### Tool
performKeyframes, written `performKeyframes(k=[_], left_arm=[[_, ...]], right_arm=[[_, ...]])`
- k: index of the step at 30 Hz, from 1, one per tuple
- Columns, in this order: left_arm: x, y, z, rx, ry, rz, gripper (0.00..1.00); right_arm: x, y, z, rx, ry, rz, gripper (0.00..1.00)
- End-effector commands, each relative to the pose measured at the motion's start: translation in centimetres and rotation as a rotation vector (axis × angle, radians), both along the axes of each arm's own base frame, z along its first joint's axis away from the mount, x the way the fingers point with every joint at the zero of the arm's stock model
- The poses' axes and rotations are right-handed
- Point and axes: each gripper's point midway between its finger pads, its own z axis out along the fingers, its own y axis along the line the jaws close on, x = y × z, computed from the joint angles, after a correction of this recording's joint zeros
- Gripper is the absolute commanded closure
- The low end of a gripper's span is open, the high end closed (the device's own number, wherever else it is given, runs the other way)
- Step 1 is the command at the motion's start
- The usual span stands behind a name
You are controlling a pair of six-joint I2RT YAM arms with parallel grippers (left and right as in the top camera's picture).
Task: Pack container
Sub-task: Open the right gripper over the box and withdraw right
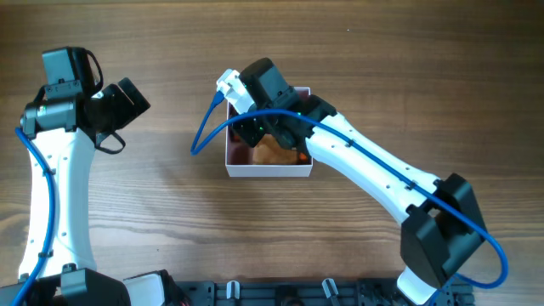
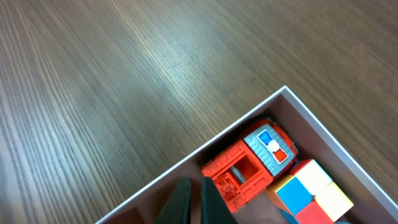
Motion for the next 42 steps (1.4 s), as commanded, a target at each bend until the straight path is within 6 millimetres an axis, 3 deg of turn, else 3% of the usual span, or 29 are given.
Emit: performKeyframes(k=[1,9,22,35,38,42], left_arm=[[0.2,0.0,0.1,-0.013,-0.007,0.008,0.00],[0.2,0.0,0.1,-0.013,-0.007,0.008,0.00],[0.2,0.0,0.1,-0.013,-0.006,0.008,0.00],[0.2,0.0,0.1,-0.013,-0.006,0.007,0.00],[0.2,0.0,0.1,-0.013,-0.006,0.007,0.00],[0.2,0.0,0.1,-0.014,-0.006,0.008,0.00]], right_arm=[[0.6,0.0,-1.7,-0.034,0.011,-0.030,0.95],[1.6,-0.9,-2.3,-0.071,-0.009,-0.070,0.96],[2.1,-1.5,-6.7,-0.134,0.052,-0.085,0.96],[3.1,-2.0,-6.7,-0.156,0.013,-0.120,0.91],[3.6,-2.5,-5.4,-0.141,-0.005,-0.189,0.92],[4.0,-4.4,1.7,-0.103,-0.137,-0.264,0.81]])
